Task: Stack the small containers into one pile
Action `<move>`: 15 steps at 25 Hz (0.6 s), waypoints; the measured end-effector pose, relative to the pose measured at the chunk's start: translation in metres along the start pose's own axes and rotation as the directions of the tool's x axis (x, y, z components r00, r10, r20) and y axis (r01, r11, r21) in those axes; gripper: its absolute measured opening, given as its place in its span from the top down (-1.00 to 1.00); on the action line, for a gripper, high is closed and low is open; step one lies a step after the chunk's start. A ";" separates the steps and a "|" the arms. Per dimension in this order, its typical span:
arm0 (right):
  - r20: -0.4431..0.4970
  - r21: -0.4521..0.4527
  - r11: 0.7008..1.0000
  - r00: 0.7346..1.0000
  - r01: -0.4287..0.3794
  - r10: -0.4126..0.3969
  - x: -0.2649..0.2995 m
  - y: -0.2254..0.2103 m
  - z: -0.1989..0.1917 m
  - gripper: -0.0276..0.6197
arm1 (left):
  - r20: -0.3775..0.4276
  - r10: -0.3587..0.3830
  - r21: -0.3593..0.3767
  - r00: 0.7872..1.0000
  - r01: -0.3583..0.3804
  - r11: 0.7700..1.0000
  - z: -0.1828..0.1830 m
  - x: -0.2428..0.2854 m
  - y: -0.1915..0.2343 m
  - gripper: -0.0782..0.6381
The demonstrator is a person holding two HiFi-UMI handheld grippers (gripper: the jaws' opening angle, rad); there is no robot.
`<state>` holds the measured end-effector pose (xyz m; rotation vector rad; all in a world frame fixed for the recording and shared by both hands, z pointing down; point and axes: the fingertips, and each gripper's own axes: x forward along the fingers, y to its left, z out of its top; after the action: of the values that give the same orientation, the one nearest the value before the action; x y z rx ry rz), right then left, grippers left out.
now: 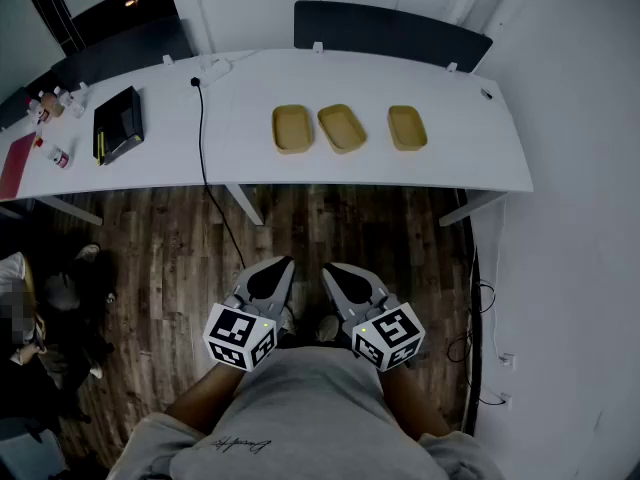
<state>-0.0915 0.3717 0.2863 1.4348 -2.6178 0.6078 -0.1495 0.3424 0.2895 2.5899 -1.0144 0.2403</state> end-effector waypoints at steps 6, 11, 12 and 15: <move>-0.003 0.007 1.000 1.000 -0.003 0.003 0.005 -0.001 0.002 0.87 | -0.001 0.002 0.004 1.000 -0.002 1.000 0.005 0.002 0.004 0.78; 0.014 0.014 1.000 1.000 0.002 -0.002 0.014 0.003 0.006 0.87 | 0.000 0.002 -0.002 1.000 -0.002 1.000 0.004 0.001 0.012 0.78; 0.020 0.018 1.000 1.000 0.005 -0.006 0.016 0.004 0.008 0.87 | 0.000 0.001 -0.001 1.000 -0.001 1.000 0.004 0.000 0.013 0.78; 0.041 0.040 0.999 0.999 0.017 -0.018 0.024 0.006 0.015 0.87 | 0.001 -0.002 -0.003 1.000 0.002 1.000 0.005 -0.002 0.021 0.78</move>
<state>-0.1077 0.3500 0.2773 1.4960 -2.6362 0.6382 -0.1651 0.3270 0.2895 2.5886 -1.0116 0.2361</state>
